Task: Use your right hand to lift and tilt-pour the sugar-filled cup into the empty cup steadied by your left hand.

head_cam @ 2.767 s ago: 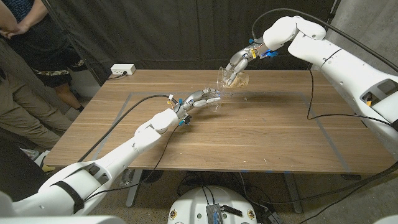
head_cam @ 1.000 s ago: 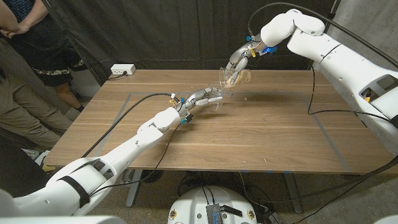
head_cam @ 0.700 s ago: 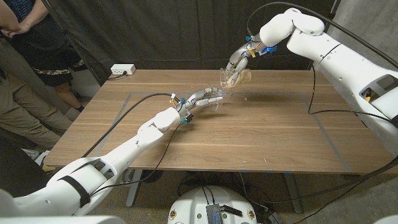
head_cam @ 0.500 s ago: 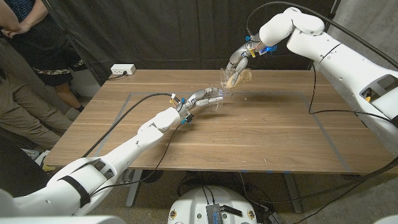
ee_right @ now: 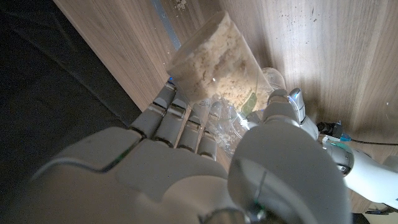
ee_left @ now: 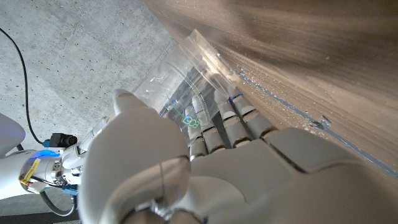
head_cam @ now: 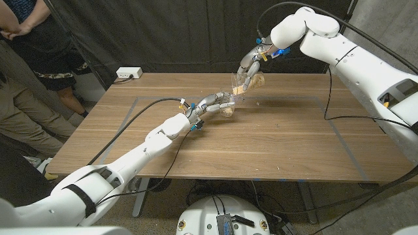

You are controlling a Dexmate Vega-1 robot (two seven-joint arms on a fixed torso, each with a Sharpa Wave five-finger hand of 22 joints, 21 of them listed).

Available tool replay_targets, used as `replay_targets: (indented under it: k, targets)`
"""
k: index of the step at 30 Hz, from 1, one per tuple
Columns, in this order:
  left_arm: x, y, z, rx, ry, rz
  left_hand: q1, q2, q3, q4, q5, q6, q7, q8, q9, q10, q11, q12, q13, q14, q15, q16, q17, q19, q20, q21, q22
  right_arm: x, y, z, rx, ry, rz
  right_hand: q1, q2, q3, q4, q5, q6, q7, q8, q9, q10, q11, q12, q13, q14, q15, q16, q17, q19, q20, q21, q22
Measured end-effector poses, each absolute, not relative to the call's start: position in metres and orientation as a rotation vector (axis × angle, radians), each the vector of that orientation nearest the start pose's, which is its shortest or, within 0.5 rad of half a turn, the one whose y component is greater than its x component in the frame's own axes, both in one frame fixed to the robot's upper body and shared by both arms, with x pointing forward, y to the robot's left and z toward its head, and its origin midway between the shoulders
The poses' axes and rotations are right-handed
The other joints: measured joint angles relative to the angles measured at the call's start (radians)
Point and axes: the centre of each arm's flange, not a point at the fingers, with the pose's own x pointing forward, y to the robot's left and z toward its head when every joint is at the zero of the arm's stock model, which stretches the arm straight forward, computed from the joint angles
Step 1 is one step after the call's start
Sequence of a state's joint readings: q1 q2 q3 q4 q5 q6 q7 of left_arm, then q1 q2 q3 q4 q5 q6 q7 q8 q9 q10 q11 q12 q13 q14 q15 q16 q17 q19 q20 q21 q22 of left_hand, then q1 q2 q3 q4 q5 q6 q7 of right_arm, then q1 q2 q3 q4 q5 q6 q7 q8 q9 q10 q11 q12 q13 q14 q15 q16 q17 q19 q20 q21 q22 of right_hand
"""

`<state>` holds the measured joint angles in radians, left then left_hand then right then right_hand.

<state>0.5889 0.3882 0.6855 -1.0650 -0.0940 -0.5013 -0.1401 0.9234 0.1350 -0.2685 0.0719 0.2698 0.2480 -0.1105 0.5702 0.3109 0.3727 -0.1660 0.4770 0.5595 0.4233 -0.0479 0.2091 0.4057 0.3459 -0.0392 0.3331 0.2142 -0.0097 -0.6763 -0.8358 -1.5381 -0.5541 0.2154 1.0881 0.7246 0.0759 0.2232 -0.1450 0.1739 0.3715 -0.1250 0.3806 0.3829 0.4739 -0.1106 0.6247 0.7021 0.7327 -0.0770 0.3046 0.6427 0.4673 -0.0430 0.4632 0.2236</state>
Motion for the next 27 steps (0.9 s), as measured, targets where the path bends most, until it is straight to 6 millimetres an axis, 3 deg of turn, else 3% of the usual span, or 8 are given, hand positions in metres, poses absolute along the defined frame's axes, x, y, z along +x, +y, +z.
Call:
replay_targets:
  k: [27]
  targets:
    - [0.6672, 0.1238, -0.0179, 0.629, -0.755, -0.549, 0.0, 0.0, 0.0, 0.0, 0.0, 0.0, 0.0, 0.007, 0.0, 0.0, 0.0, 0.0, 0.0, 0.0, 0.0, 0.0, 0.0, 0.0, 0.0, 0.0, 0.0, 0.5706, -0.1411, 0.2176, -2.185, -0.305, 0.597, 0.0, 0.0, 0.001, 0.001, -0.001, 0.006, -0.006, 0.0, 0.0, 0.013, -0.003, -0.004, 0.005, 0.009, -0.002, 0.016, 0.014, 0.0, 0.0, 0.0, 0.0]
